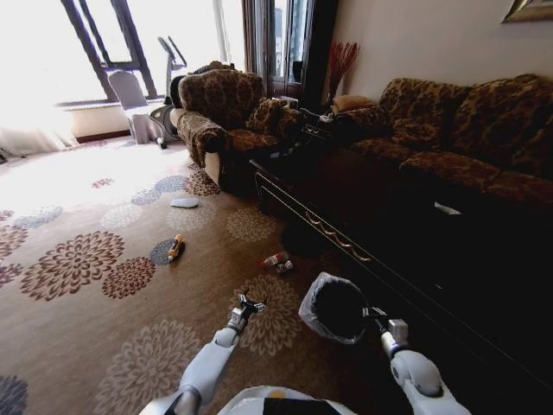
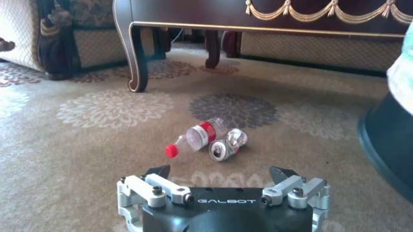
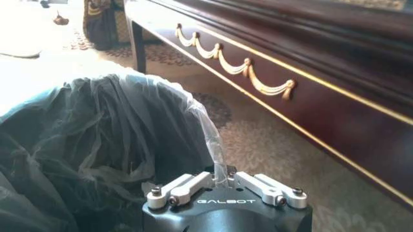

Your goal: Pick up the trash from the ground and place it into the trash bin.

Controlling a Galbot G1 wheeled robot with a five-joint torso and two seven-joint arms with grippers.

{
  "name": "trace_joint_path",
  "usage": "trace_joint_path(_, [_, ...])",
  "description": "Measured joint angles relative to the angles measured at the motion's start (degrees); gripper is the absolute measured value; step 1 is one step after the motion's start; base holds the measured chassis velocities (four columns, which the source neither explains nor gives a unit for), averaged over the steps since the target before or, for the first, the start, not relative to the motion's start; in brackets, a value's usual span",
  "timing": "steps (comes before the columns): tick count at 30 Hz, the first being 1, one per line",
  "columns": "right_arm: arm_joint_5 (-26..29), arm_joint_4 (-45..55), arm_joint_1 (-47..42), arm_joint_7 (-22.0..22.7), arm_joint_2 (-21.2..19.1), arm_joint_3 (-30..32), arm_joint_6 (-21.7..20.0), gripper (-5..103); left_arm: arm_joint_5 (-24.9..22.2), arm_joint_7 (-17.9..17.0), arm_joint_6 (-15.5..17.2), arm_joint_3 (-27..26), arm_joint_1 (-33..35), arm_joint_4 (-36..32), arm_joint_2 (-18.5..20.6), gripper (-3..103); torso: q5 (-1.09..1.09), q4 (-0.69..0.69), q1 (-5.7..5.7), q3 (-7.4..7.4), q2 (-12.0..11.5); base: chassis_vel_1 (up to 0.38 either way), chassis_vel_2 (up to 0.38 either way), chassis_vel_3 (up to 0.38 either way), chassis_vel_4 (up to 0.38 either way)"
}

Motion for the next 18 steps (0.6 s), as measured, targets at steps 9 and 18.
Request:
trace_joint_path(9, [1.7, -1.3, 1.7, -0.2, 0.2, -0.9, 2.5, 1, 0.1, 0.9, -1.7, 0.1, -1.0, 1.1, -1.5, 100, 0.00, -0.01, -0.93, -1.33, -2.3, 0.000, 0.000, 0.000, 0.000])
trace_joint_path(18, [3.2, -1.4, 2.3, -0.1, 0.4, -0.8, 3.1, 1, 0.4, 1.2, -2.1, -0.1, -1.9, 3.0, -1.8, 100, -0.01, 0.00, -1.64, -2.40, -4.1, 0.000, 0.000, 0.000, 0.000])
